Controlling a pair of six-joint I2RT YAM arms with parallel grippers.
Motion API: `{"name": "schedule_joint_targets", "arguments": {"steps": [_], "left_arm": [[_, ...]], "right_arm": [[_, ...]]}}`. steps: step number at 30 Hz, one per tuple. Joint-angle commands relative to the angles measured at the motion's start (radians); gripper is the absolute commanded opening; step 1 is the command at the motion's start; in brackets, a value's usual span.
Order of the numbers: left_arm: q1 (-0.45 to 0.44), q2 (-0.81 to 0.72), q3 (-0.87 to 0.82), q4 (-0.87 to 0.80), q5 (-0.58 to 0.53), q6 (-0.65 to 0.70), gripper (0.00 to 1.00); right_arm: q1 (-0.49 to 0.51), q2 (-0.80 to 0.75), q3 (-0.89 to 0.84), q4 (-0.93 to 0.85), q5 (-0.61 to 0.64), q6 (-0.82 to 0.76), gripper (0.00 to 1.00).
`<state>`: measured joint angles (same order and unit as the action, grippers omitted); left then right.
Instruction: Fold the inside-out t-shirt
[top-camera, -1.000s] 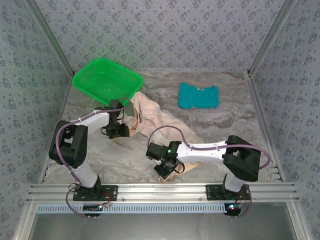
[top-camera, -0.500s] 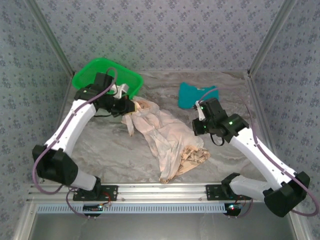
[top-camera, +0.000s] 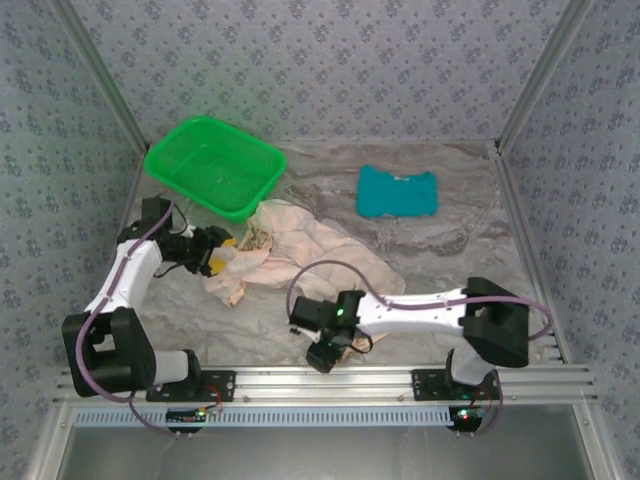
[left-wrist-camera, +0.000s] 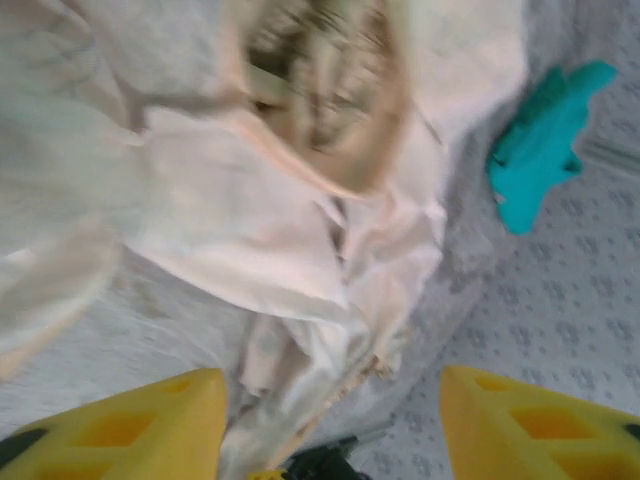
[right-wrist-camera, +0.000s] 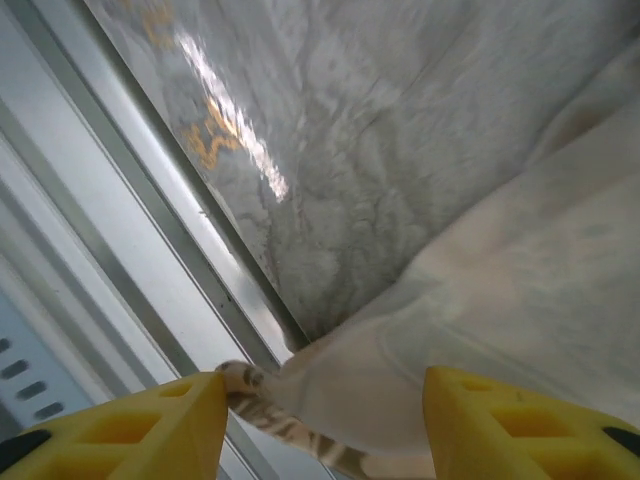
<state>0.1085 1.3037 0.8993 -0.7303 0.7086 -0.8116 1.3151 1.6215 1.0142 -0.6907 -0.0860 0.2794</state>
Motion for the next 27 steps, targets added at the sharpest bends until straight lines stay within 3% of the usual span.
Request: {"name": "schedule_joint_targets", "arguments": {"steps": [1,4,7,8,11,13,14,17,19,20,24,27], "left_arm": [[0.018,-0.006,0.014,-0.055,-0.101,0.111,0.7],[0.007,-0.019,-0.065,-0.074,-0.152,0.143,0.75],[-0.057,-0.03,-0.175,-0.019,-0.197,0.098,0.77],[-0.088,-0.028,-0.197,0.003,-0.215,0.083,0.77],[-0.174,-0.004,-0.237,0.046,-0.265,0.033,0.76],[-0.214,0.0,-0.242,0.046,-0.315,0.018,0.74],[-0.226,0.0,-0.244,0.046,-0.339,0.012,0.71],[-0.245,0.018,-0.258,0.126,-0.374,0.004,0.42],[-0.236,0.061,-0.235,0.125,-0.369,0.027,0.05],[-0.233,0.079,-0.214,0.112,-0.36,0.046,0.0],[-0.218,0.102,-0.06,-0.025,-0.343,0.125,0.0],[-0.218,0.071,0.097,-0.134,-0.258,0.131,0.0]], "right_arm": [[0.023,0.064,0.031,-0.042,0.065,0.062,0.54],[0.013,0.066,0.012,-0.042,0.083,0.083,0.44],[-0.011,0.044,-0.025,-0.021,0.108,0.109,0.13],[-0.018,0.033,-0.034,-0.017,0.12,0.109,0.08],[-0.065,-0.051,-0.064,-0.023,0.175,0.117,0.0],[-0.125,-0.112,-0.089,-0.017,0.174,0.112,0.0],[-0.158,-0.139,-0.099,-0.012,0.17,0.106,0.0],[-0.265,-0.225,-0.131,-0.005,0.154,0.087,0.0],[-0.341,-0.276,-0.149,-0.011,0.145,0.077,0.0],[-0.39,-0.302,-0.157,-0.02,0.14,0.066,0.0],[-0.601,-0.412,-0.157,-0.058,0.168,0.009,0.0],[-0.754,-0.492,-0.117,-0.081,0.197,-0.065,0.0]]}}
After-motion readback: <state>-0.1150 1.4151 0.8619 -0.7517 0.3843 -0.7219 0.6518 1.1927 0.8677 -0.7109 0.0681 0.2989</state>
